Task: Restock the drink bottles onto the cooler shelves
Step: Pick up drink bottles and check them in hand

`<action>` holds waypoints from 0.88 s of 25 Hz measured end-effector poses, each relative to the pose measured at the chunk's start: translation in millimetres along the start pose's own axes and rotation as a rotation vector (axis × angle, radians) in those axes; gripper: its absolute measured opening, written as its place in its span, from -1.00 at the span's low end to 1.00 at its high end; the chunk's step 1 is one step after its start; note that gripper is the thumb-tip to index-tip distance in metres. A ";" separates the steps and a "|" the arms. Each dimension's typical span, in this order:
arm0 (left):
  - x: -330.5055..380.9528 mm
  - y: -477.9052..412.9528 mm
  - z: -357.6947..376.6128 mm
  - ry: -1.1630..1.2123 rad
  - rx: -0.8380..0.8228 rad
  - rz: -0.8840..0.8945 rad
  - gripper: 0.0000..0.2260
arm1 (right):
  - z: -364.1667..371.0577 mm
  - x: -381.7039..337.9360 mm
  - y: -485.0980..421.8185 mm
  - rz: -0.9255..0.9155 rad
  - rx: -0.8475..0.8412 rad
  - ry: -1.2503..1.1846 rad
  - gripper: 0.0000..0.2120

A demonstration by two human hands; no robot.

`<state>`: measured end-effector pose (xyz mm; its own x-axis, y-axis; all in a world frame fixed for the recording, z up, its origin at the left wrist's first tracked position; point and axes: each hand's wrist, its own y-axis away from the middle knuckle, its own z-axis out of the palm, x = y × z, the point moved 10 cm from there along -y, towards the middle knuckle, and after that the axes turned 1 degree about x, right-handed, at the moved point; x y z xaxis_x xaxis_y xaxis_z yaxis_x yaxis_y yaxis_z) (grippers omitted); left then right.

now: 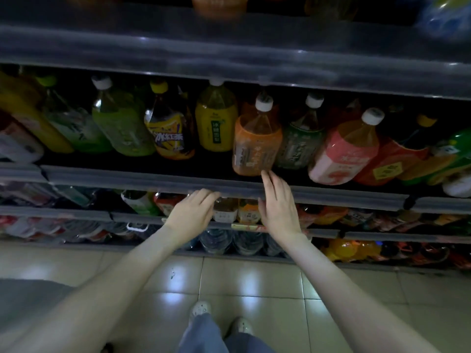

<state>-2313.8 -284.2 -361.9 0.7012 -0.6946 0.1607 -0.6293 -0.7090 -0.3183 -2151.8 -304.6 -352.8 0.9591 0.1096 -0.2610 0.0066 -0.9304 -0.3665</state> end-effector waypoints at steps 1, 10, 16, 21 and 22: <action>-7.0 15.5 13.1 0.004 -0.046 -0.022 -0.70 | 11.3 -5.3 8.3 -0.005 -0.018 -0.014 -0.42; -114.3 119.6 108.7 0.073 -0.399 -0.604 -0.50 | 160.7 -32.5 55.4 0.090 -0.525 -0.084 -0.46; -145.9 112.0 137.9 0.025 -0.099 -0.464 -0.42 | 216.5 -49.3 42.0 0.269 -0.276 -0.007 -0.30; -178.3 105.5 163.3 -0.052 0.154 -0.450 -0.47 | 244.7 -84.0 22.8 0.149 0.085 0.099 -0.17; -185.1 101.3 166.5 -0.053 0.195 -0.449 -0.48 | 250.4 -86.3 19.7 0.155 0.133 0.116 -0.14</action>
<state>-2451.5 -207.1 -579.4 0.9081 -0.3149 0.2759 -0.1900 -0.8972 -0.3986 -2305.4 -244.9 -561.2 0.9720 -0.0790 -0.2214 -0.1731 -0.8777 -0.4468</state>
